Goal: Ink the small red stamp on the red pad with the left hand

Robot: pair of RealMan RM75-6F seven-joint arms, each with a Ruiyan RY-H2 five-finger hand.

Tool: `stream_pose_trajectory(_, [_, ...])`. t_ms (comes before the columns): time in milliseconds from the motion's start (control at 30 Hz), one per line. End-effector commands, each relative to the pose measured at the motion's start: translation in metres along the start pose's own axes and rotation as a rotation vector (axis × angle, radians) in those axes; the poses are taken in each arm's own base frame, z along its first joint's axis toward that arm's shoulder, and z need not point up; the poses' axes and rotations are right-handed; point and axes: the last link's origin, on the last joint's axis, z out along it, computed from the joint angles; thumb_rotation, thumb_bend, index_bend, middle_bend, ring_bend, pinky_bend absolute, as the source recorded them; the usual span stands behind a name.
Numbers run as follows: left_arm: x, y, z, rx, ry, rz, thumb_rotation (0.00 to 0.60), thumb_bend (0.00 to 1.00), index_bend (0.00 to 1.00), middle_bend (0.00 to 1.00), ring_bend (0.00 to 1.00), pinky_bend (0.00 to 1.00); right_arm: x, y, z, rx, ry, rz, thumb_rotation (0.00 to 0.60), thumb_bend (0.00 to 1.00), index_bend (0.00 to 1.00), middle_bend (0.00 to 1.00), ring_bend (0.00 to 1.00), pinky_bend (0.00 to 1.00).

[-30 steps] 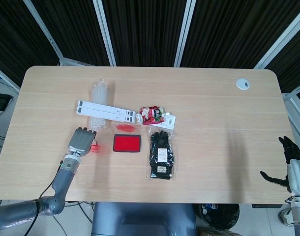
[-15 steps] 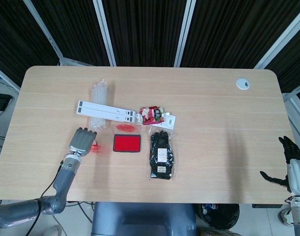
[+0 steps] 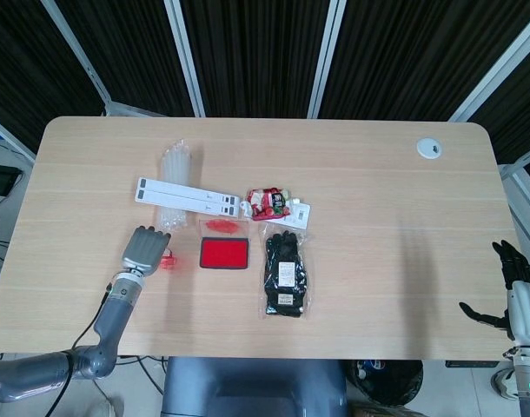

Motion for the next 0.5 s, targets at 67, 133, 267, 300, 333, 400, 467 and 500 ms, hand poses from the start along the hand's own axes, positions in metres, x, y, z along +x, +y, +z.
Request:
stream_pose_trajectory(67, [0.0003, 0.0003, 0.0, -0.001, 0.004, 0.001, 0.6, 0.42, 0.54, 0.55, 0.43, 0.51, 0.0001, 0.0008, -0.0002, 0.0, 0.0, 0.001, 0.6, 0.11, 0.0, 0.0, 0.0, 0.2])
stream_pose_trajectory(133, [0.0003, 0.0005, -0.0001, -0.002, 0.007, 0.002, 0.6, 0.44, 0.56, 0.57, 0.45, 0.53, 0.0001, 0.0009, -0.0003, 0.001, -0.001, 0.001, 0.6, 0.11, 0.0, 0.0, 0.0, 0.2])
stream_pose_trajectory(267, [0.002, 0.0011, -0.0004, -0.006, 0.019, -0.002, 0.6, 0.47, 0.58, 0.6, 0.47, 0.55, 0.0001, 0.0006, -0.0004, 0.002, 0.0, 0.002, 0.6, 0.11, 0.0, 0.0, 0.0, 0.2])
stream_pose_trajectory(300, [0.003, 0.0015, -0.0005, -0.007, 0.024, -0.005, 0.6, 0.47, 0.59, 0.6, 0.48, 0.56, 0.0001, 0.0005, -0.0004, 0.002, -0.001, 0.002, 0.6, 0.11, 0.0, 0.0, 0.0, 0.2])
stream_pose_trajectory(333, [0.0036, 0.0017, -0.0005, -0.008, 0.026, -0.006, 0.6, 0.48, 0.6, 0.61, 0.48, 0.56, 0.0001, 0.0005, -0.0004, 0.001, 0.0, 0.003, 0.6, 0.11, 0.0, 0.0, 0.0, 0.2])
stream_pose_trajectory(400, [0.0056, 0.0029, -0.0009, -0.013, 0.035, -0.012, 0.6, 0.49, 0.61, 0.62, 0.5, 0.58, 0.0003, 0.0005, -0.0003, 0.002, 0.0, 0.002, 0.6, 0.11, 0.0, 0.0, 0.0, 0.2])
stream_pose_trajectory(467, [0.0079, 0.0054, -0.0018, -0.028, 0.045, -0.024, 0.6, 0.51, 0.62, 0.64, 0.51, 0.59, 0.0002, 0.0004, -0.0004, 0.002, 0.0, 0.002, 0.6, 0.11, 0.0, 0.0, 0.0, 0.2])
stream_pose_trajectory(500, [0.0086, 0.0068, -0.0022, -0.036, 0.047, -0.031, 0.6, 0.52, 0.63, 0.64, 0.52, 0.6, 0.0003, 0.0005, -0.0004, 0.002, 0.0, 0.002, 0.6, 0.11, 0.0, 0.0, 0.0, 0.2])
